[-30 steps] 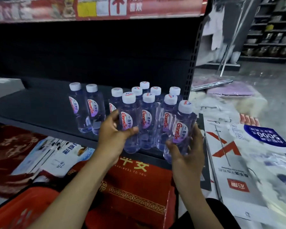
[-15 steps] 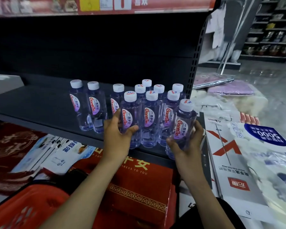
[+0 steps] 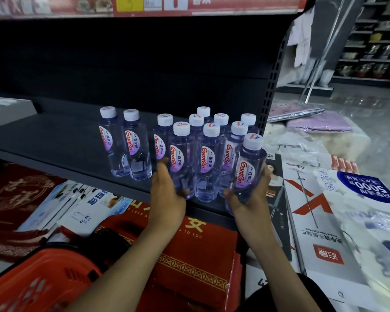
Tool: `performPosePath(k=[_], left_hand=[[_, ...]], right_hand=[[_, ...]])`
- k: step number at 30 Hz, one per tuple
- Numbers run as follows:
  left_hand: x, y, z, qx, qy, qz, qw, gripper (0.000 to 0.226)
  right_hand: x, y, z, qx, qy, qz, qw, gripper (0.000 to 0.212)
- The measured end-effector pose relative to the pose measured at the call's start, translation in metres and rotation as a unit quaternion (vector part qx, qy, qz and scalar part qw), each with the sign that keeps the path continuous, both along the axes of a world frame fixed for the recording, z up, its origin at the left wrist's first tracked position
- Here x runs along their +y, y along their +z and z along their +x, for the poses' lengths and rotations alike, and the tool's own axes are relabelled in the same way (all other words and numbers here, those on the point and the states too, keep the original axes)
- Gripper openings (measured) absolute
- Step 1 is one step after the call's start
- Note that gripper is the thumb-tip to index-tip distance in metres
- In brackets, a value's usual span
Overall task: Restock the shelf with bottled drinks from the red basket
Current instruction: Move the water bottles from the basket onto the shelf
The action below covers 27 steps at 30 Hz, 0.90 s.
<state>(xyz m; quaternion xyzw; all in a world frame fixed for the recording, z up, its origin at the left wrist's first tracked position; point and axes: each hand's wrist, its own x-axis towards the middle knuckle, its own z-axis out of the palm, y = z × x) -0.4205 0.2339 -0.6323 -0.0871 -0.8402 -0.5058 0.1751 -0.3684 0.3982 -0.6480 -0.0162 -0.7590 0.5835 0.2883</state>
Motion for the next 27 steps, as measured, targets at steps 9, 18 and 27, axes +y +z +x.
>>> performPosePath(k=[9, 18, 27], left_hand=[[0.005, -0.004, -0.008, 0.011, 0.017, -0.023, 1.000, 0.075], [0.000, -0.001, -0.003, 0.000, 0.009, -0.061, 0.998, 0.079], [-0.051, 0.015, 0.031, 0.016, 0.119, -0.340, 0.933, 0.058]], right_hand=[[-0.006, 0.002, -0.019, -0.005, -0.008, 0.009, 1.000, 0.094], [-0.018, 0.012, -0.005, -0.022, -0.088, 0.007, 0.996, 0.096], [-0.075, 0.016, 0.026, 0.118, -0.143, 0.252, 0.950, 0.037]])
